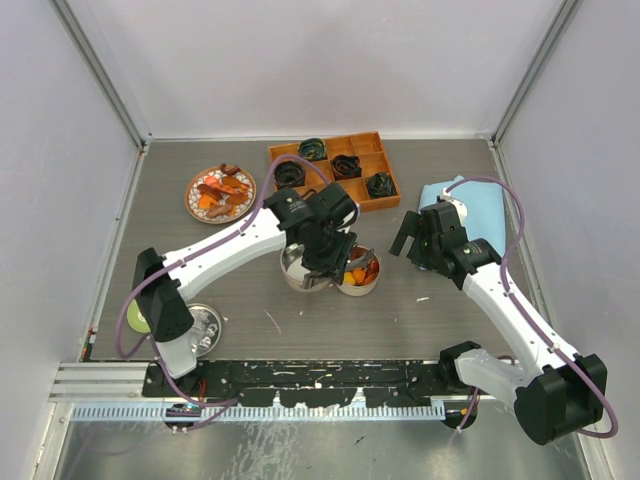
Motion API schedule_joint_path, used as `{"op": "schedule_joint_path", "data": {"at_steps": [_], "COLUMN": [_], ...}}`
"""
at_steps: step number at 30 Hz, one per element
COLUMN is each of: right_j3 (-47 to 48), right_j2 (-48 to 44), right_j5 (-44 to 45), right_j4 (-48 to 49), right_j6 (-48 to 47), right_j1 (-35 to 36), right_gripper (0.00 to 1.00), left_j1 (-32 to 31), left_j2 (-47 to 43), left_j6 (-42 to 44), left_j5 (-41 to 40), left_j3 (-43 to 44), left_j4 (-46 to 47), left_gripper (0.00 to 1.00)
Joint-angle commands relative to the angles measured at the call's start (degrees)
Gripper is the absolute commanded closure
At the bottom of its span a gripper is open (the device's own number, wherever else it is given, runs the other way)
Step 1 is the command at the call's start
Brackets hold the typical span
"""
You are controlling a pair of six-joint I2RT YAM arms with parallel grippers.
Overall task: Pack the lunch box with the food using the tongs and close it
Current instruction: Place the fake food in the packing box, then pick up the fake food from the plate.
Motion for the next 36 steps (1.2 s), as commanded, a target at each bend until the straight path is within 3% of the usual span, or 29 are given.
{"op": "schedule_joint_path", "data": {"at_steps": [1, 10, 22, 36], "right_j3": [0.51, 0.77, 1.13, 0.82], "right_j2": [-1.17, -0.91, -1.42, -3.00], "right_j5": [1.05, 1.22, 0.46, -0.84], "right_j4": [0.89, 0.88, 1.43, 2.99], "right_j6": [0.09, 0.09, -0.22, -1.17], "right_j1": [-0.26, -0.25, -0.26, -0.25], "right_gripper": [0.00, 0.00, 0.00, 0.00], "left_j1": [0.25, 6.01, 22.17, 40.78], "left_j2": [-4.10, -7.94, -10.61, -3.64], "left_j6": [0.15, 2.56, 11.06, 18.88], "left_j5": [-3.55, -4.60, -3.96, -0.80], "left_j3": [2.43, 3.21, 2.31, 6.97], "left_j4": [0.90, -2.50, -6.48, -6.11], "left_gripper": [0.56, 0.56, 0.55, 0.55]}}
